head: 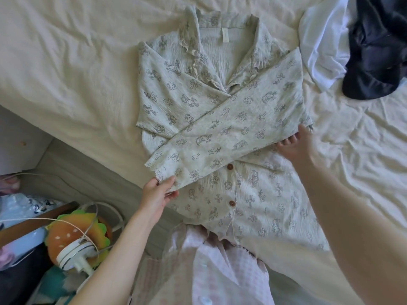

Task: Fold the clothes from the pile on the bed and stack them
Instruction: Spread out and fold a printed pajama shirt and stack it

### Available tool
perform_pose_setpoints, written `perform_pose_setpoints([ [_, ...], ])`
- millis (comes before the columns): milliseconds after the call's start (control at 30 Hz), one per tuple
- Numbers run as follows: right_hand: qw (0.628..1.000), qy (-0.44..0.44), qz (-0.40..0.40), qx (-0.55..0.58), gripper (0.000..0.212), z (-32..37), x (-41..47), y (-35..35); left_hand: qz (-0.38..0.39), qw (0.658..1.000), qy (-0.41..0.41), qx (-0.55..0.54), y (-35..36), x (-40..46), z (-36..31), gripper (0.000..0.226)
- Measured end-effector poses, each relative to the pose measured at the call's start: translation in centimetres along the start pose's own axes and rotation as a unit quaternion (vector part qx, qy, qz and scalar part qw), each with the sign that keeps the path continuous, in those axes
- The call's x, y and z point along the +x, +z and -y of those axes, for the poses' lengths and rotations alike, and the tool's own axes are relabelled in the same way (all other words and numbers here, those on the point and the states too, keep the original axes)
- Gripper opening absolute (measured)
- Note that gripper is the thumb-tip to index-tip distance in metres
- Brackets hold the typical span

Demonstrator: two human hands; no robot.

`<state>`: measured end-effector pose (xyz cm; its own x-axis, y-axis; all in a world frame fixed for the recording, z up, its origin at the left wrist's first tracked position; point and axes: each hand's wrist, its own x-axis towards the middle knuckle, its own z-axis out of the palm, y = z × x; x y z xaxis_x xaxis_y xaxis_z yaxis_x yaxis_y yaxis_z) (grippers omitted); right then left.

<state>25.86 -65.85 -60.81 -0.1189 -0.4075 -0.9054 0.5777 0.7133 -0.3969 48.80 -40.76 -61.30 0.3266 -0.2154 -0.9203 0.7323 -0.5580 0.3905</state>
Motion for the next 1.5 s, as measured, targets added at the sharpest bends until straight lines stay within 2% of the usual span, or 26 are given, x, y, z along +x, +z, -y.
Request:
perform_pose_setpoints([
  [67, 0.998, -0.006, -0.001, -0.062, 0.025, -0.4, -0.2, -0.5, -0.023, 0.998, 0.017, 0.063, 0.0, 0.2, 0.7, 0.018],
  [133, 0.985, 0.009, -0.004, -0.171, 0.028, -1.4, -0.8, -1.0, -0.041, 0.994, 0.025, 0.102, -0.1, 0.5, 1.5, 0.027],
  [300, 0.93, 0.088, 0.026, -0.355, 0.005, -6.1, -2.7, -2.6, -0.036, 0.989, 0.007, 0.145, -0.5, 1.4, 2.7, 0.012],
  [367, 0.924, 0.054, -0.005, -0.378, 0.006, -7.6, -3.0, -3.5, -0.072, 0.986, 0.02, 0.151, -0.8, 2.3, 2.8, 0.023],
  [467, 0.899, -0.05, -0.047, -0.432, 0.011, -8.2, -3.2, -5.0, -0.133, 0.97, 0.082, 0.187, -1.8, 3.5, 1.9, 0.044],
  [567, 0.837, -0.156, -0.099, -0.516, 0.019, -6.6, -2.9, -7.6, -0.087, 0.973, 0.133, 0.166, -2.4, 4.7, 0.9, 0.057],
  [667, 0.744, -0.222, -0.153, -0.612, 0.024, -3.8, -2.6, -11.0, -0.055, 0.98, 0.109, 0.157, -2.7, 5.3, 1.2, 0.057],
  [767, 0.668, -0.248, -0.184, -0.678, 0.032, -1.3, -1.9, -15.1, -0.032, 0.963, 0.079, 0.254, -3.6, 5.4, 3.8, 0.044],
  [833, 0.642, -0.251, -0.196, -0.698, 0.033, -0.3, -1.4, -17.5, -0.023, 0.95, 0.048, 0.308, -3.9, 4.8, 5.9, 0.032],
  [867, 0.639, -0.249, -0.197, -0.701, 0.035, -0.1, -1.2, -18.8, -0.026, 0.947, 0.035, 0.319, -3.9, 4.3, 7.2, 0.037],
  [933, 0.643, -0.233, -0.187, -0.705, 0.042, 0.3, -0.8, -21.3, -0.046, 0.944, 0.032, 0.326, -3.9, 3.0, 9.8, 0.051],
  [1033, 0.665, -0.184, -0.158, -0.707, 0.05, 0.6, -0.8, -24.3, -0.079, 0.952, 0.032, 0.295, -4.0, 0.2, 12.9, 0.049],
  [1100, 0.713, -0.162, -0.123, -0.671, 0.04, 0.7, -1.0, -25.9, -0.079, 0.962, 0.02, 0.262, -4.4, -1.9, 14.8, 0.04],
  [1200, 0.808, -0.071, -0.086, -0.579, 0.019, 0.7, -2.0, -27.7, -0.077, 0.971, 0.01, 0.225, -4.9, -5.1, 17.3, 0.032],
  [1333, 0.863, 0.029, -0.073, -0.499, 0.012, 0.2, -3.3, -30.3, -0.086, 0.995, 0.029, 0.034, -5.9, -8.2, 19.2, 0.031],
  [1433, 0.923, 0.029, -0.059, -0.38, 0.013, 0.1, -4.3, -31.9, -0.069, 0.991, 0.044, -0.109, -6.6, -10.1, 20.1, 0.024],
  [1500, 0.947, 0.019, -0.054, -0.316, 0.008, 0.2, -5.3, -32.8, -0.067, 0.981, 0.049, -0.172, -6.6, -11.3, 20.3, 0.014],
])
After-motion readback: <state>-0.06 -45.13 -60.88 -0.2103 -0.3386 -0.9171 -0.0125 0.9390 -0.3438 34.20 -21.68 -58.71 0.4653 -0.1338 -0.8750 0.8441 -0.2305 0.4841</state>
